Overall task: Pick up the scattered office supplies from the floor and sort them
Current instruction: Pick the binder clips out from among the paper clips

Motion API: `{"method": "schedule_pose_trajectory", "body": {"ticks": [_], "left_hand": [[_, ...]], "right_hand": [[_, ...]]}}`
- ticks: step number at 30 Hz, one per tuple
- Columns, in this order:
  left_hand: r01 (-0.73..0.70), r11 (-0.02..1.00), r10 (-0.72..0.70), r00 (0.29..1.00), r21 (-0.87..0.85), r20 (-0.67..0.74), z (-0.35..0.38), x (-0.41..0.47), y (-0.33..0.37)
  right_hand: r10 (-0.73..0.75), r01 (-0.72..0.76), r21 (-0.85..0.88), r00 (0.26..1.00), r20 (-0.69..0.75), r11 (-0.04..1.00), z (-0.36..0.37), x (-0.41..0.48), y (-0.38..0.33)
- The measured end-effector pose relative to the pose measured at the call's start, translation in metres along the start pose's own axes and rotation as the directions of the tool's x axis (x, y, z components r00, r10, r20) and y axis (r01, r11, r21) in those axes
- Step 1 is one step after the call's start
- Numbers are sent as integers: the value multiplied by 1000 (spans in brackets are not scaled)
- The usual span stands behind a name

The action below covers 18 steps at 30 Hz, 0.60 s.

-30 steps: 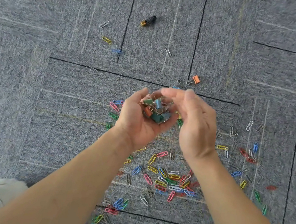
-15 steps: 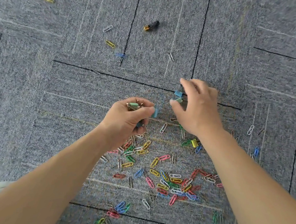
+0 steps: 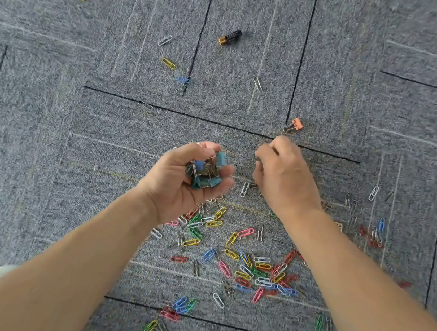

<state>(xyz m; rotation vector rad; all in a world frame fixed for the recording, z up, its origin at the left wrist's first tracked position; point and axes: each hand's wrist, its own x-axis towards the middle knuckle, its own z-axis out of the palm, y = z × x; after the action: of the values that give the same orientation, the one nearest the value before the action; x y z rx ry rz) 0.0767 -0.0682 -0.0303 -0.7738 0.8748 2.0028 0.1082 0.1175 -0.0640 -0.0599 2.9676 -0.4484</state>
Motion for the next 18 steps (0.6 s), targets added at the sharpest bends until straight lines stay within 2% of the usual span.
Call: {"method": "schedule_pose_trajectory", "body": {"ticks": [3, 7, 9, 10, 11, 12, 13, 14, 15, 16, 17, 18], "left_hand": [[-1, 999, 5, 993, -32, 114, -4, 2, 4], [2, 999, 11, 974, -53, 226, -4, 3, 8], [8, 999, 7, 962, -53, 273, -3, 4, 10], [13, 998, 3, 957, -55, 290, -3, 4, 11], [16, 998, 2, 955, -58, 296, -3, 5, 11], [17, 998, 2, 956, -60, 294, -4, 6, 11], [16, 998, 1, 959, -60, 283, -4, 6, 10], [17, 998, -1, 963, -60, 271, -4, 7, 10], [19, 998, -3, 965, -58, 263, -4, 7, 9], [21, 998, -5, 965, -57, 261, -4, 7, 8], [23, 998, -8, 965, -54, 264, -5, 7, 8], [22, 999, -9, 964, -47, 264, -5, 8, 7]], "right_hand": [[53, -53, 32, 999, 13, 998, -2, 0, -3], [219, -226, 188, 974, 54, 956, -10, 6, -2], [332, -337, 307, 941, 70, 890, -16, 9, -1], [413, -417, 409, 905, 103, 811, -19, 10, 1], [495, -500, 554, 851, 174, 666, -23, 11, 3], [545, -554, 710, 789, 282, 434, -27, 11, 5], [544, -554, 821, 735, 405, 138, -31, 10, 8], [500, -499, 850, 701, 509, -167, -33, 8, 12], [442, -409, 812, 689, 574, -416, -34, 6, 16], [391, -316, 745, 695, 603, -587, -34, 3, 20], [352, -243, 683, 712, 608, -688, -34, -1, 23], [327, -195, 642, 730, 600, -742, -32, -3, 25]]}}
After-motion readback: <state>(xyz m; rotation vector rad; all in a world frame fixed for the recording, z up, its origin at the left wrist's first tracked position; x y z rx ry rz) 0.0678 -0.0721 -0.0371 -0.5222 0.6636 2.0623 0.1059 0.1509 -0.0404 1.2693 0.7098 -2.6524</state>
